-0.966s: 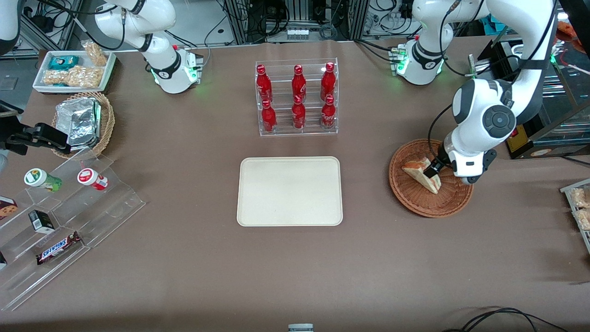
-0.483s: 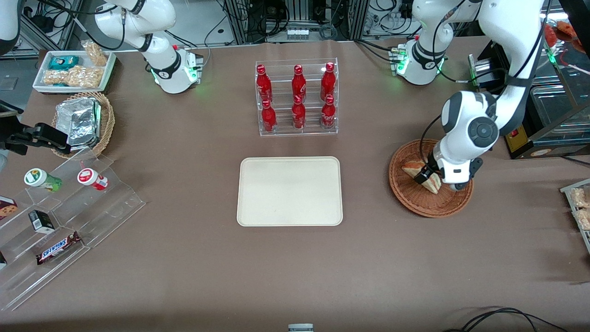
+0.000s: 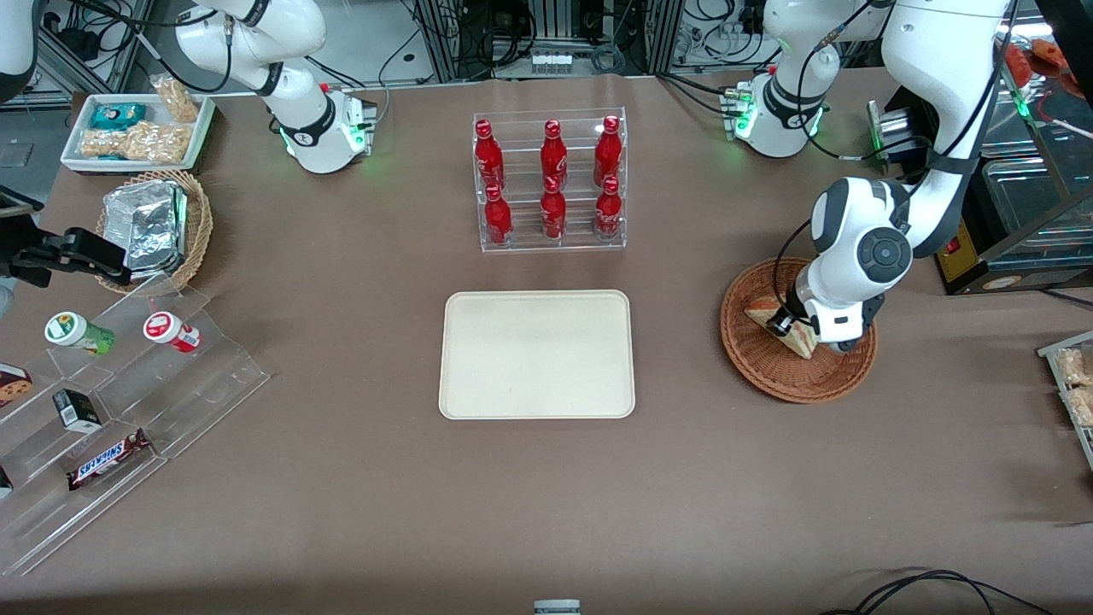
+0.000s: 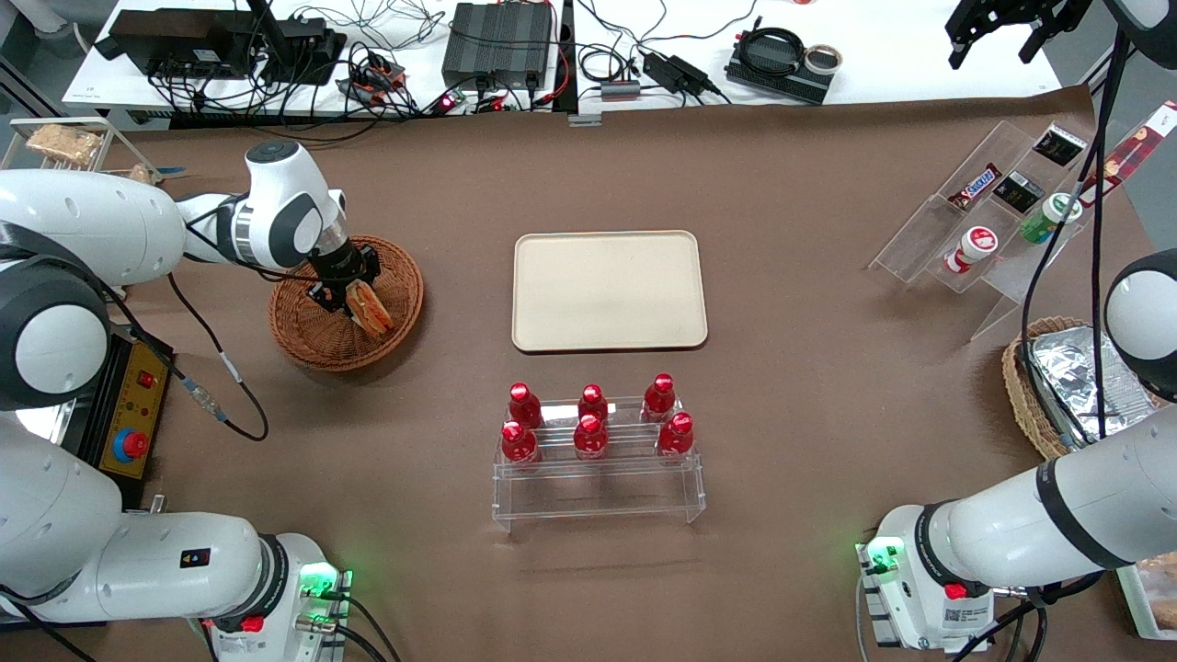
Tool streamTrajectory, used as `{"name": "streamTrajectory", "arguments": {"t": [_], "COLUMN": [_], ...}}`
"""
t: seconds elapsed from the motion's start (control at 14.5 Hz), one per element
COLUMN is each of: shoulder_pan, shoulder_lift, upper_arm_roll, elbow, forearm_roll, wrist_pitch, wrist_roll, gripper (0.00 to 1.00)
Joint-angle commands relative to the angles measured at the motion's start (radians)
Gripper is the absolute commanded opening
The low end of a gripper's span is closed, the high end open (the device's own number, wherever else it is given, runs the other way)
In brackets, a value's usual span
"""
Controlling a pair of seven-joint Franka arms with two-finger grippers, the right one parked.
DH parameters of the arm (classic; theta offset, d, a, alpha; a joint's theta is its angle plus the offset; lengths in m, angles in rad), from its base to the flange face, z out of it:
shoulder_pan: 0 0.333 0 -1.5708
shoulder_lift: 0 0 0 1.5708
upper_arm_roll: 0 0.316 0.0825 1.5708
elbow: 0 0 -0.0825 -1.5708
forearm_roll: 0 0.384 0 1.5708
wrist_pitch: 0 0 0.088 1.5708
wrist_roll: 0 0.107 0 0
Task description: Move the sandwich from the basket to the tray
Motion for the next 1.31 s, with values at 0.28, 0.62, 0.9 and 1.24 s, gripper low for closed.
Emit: {"name": "streamTrajectory", "arguments": {"t": [0.28,0.62,0.9,1.24], "shoulder_pan": [-0.006,-0.185,-0.408,-0.490], "shoulder_lift": [-0.135,0.050,0.360,0.593], "upper_arm_roll": [-0.143,-0.334,-0.329,-0.309], "elbow": [0.089,0.294,0.651,0.937], "forearm_roll": [0.053,0.229,0.264,0.371], "wrist_pitch": [-0.081,-0.168,-0.296,-0.349], "wrist_roll": [0.058,0.134,0.069,-0.023], "gripper": [0.00,0.05,0.07,0.14]}}
